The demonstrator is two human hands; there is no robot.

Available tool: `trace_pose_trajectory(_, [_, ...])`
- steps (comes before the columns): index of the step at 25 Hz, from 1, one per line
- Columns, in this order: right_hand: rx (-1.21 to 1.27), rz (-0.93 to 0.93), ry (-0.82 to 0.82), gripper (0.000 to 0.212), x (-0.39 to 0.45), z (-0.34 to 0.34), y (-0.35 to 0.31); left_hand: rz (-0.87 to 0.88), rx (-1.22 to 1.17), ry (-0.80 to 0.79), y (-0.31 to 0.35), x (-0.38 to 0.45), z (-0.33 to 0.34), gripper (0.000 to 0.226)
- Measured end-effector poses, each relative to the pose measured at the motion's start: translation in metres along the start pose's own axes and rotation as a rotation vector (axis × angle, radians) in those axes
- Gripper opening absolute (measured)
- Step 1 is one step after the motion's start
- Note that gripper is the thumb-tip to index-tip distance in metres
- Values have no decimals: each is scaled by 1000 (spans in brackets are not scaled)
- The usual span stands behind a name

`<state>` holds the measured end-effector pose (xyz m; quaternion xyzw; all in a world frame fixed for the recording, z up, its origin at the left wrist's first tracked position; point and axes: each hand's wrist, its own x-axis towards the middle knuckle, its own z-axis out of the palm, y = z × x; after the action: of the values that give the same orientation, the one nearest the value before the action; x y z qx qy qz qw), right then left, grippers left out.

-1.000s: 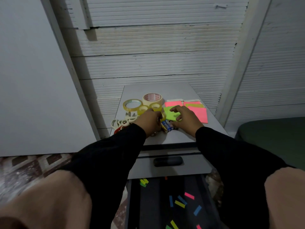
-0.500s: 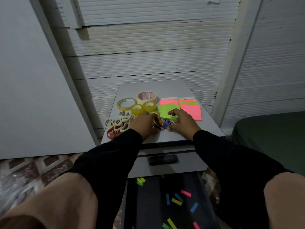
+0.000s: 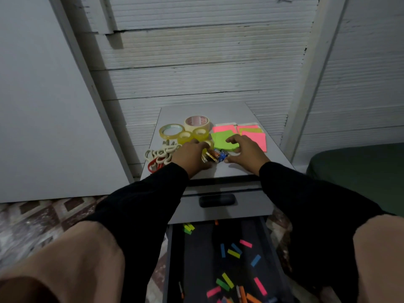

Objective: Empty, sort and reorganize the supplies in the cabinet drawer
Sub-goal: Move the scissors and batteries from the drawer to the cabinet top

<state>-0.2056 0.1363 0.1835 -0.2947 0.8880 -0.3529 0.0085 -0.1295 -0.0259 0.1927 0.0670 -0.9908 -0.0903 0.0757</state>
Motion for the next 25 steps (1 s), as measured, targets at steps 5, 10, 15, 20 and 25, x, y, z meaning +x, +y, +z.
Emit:
trace_pose_trajectory(5, [-41, -30, -42, 58, -42, -13, -13, 46, -66, 114, 12, -57, -10, 41])
trace_pose_trajectory(10, [-75, -9, -126, 54, -97, -13, -10, 74, -95, 24, 19, -125, 13, 40])
trace_pose_trajectory(15, [-178, 72, -251, 55, -143, 7, 15, 64, -119, -130, 16, -174, 60, 45])
trace_pose_trajectory(20, [-225, 135, -378, 51, -174, 43, 52, 28, -101, -257, 5, -202, 115, 53])
trace_pose_trajectory(25, [-361, 177, -645, 44, -191, 93, 95, -24, -83, -453, -10, -215, 171, 41])
